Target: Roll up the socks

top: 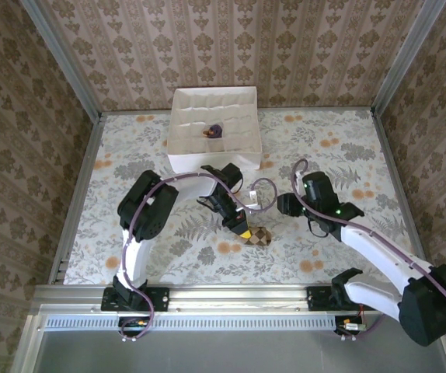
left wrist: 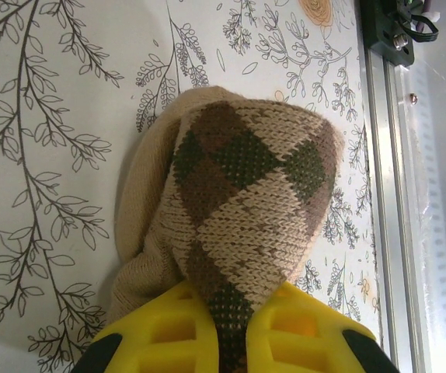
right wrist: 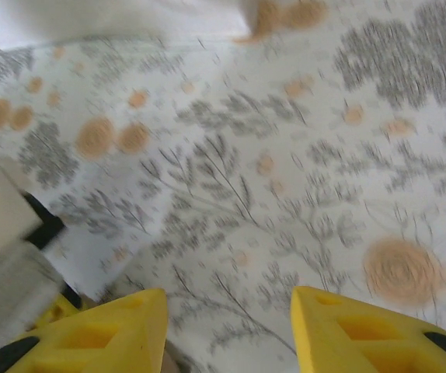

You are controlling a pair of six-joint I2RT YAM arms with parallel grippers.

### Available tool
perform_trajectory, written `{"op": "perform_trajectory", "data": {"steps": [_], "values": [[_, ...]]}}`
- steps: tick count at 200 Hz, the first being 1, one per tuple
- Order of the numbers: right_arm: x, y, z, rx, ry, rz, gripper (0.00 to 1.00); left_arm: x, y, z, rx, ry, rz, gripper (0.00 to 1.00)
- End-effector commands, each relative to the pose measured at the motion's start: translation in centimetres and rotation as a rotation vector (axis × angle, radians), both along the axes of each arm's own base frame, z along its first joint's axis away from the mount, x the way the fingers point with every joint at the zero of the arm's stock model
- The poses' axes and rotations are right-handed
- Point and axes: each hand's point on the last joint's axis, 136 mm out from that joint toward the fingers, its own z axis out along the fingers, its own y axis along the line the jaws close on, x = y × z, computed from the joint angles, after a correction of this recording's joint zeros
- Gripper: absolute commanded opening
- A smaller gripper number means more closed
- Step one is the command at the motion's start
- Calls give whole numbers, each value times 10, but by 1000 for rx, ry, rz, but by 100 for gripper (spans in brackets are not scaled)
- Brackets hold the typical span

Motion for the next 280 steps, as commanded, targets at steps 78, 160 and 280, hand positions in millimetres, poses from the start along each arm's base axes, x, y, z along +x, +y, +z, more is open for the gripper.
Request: {"op": "perform_trajectory", "data": {"steps": [78, 160, 280], "values": [[-55, 33, -61, 233, 404, -119, 35, 7, 16, -3, -75, -477, -11, 0], [-63, 57, -106, 135, 595, -66, 26, -8, 20, -12, -65, -598, -59, 0], [-36, 79, -102, 123, 573, 2, 10, -6, 37, -11, -33, -869, -51, 0]]}}
